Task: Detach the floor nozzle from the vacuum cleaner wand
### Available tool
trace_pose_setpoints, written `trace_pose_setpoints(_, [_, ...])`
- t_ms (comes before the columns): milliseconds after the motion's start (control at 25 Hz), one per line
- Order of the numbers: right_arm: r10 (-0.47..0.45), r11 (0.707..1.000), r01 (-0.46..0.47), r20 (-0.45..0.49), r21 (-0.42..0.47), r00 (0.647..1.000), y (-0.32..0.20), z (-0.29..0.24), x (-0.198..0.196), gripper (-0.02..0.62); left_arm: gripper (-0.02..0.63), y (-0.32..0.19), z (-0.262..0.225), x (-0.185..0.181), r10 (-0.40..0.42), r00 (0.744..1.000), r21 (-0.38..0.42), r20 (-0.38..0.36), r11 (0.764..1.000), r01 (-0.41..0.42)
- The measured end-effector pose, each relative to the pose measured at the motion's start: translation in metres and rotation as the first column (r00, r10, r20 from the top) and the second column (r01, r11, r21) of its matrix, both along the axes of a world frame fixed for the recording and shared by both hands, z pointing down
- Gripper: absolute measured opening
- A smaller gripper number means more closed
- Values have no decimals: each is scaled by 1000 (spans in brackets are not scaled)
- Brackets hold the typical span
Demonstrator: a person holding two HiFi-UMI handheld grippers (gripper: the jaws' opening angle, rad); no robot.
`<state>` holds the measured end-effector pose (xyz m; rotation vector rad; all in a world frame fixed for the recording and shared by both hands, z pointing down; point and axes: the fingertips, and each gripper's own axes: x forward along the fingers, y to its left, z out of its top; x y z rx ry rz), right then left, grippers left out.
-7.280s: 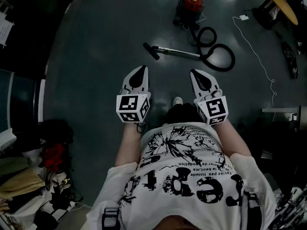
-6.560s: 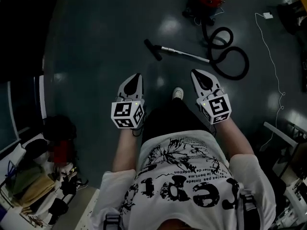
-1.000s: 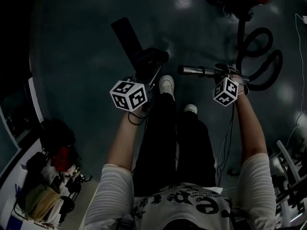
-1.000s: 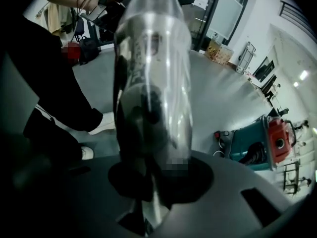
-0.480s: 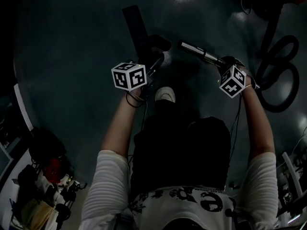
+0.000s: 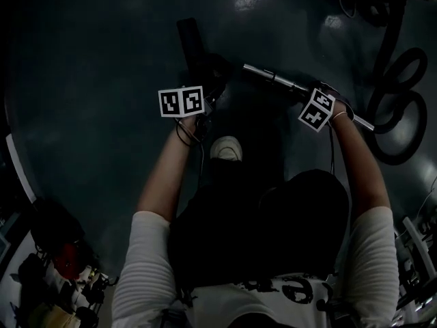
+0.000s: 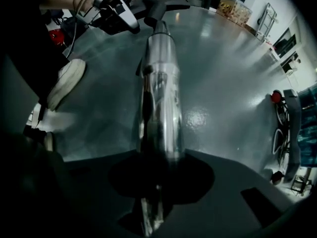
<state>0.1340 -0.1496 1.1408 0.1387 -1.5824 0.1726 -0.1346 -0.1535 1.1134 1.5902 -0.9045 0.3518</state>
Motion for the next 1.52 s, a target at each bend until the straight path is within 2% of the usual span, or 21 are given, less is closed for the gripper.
trace_pose_setpoints(160, [43,999,-43,17,25,999,-5,2,-1,94,114,5,21,11,57,998,-32,29,998,-56])
trace_pose_setpoints(320, [127,988,-130,50,80,991,-15,1,2,185,115,7,19,11,42,998,-38,43,998,-41])
trace_pose_setpoints(360, [144,985,-149,56,91,988,-17,0,4,198,139,4,16,10,32,998,-17,56,999,-31])
trace_pose_setpoints(400, [155,982,-160,59,99,986,-16,-2,5,202,192,0,12,8,21,996,17,82,1000,-23])
trace_pose_setpoints(480, [148,982,-156,72,109,986,-11,-5,4,202,337,-6,6,0,11,988,98,155,995,-26])
trace_pose_setpoints(560, [148,978,-163,115,129,982,-13,-18,-2,202,387,-5,6,-7,21,974,132,223,990,-52])
trace_pose_setpoints(640, [200,966,-227,200,126,959,-16,-37,-9,202,411,-2,2,-15,6,963,158,268,986,-50])
trace_pose_setpoints(760, [302,929,-354,328,112,895,-30,-71,-17,202,413,-8,-23,-21,-30,947,240,321,970,-50])
trace_pose_setpoints(840, [342,903,-411,371,124,864,-41,-90,-19,201,411,-14,-41,-16,-33,938,263,345,963,-63])
trace_pose_setpoints(920, [365,882,-452,413,135,835,-47,-108,-25,199,402,-20,-62,-14,-68,934,270,349,962,-31])
trace_pose_setpoints(960, [378,870,-474,433,137,818,-49,-119,-29,194,349,-25,-75,-15,-96,933,274,348,962,-4])
trace_pose_setpoints(1000, [396,851,-505,456,143,797,-53,-132,-31,163,263,-30,-91,-17,-124,928,282,351,959,22])
trace_pose_setpoints(1080, [427,794,-580,513,182,744,-68,-168,-34,19,131,-42,-127,-20,-165,920,302,354,952,55])
trace_pose_setpoints(1120, [435,765,-613,543,198,719,-73,-190,-36,6,45,-45,-149,-18,-174,926,307,335,949,67])
trace_pose_setpoints(1160, [441,742,-639,568,205,695,-74,-214,-38,3,5,-46,-172,-13,-172,940,306,294,949,78])
trace_pose_setpoints(1240, [450,705,-683,623,192,640,-74,-269,-44,3,5,-47,-225,1,-148,967,301,207,950,81])
trace_pose_setpoints(1320, [457,662,-732,685,164,567,-74,-333,-47,3,3,-48,-286,10,-118,974,323,194,945,50])
trace_pose_setpoints(1400, [458,610,-781,742,138,489,-71,-404,-43,2,3,-47,-356,19,-93,976,371,198,929,14])
trace_pose_setpoints(1480, [446,566,-816,788,119,424,-64,-477,-37,2,3,-39,-433,33,-74,987,426,140,905,7])
trace_pose_setpoints(1520, [436,553,-825,805,113,403,-58,-513,-35,2,3,-32,-471,41,-68,993,452,101,892,15])
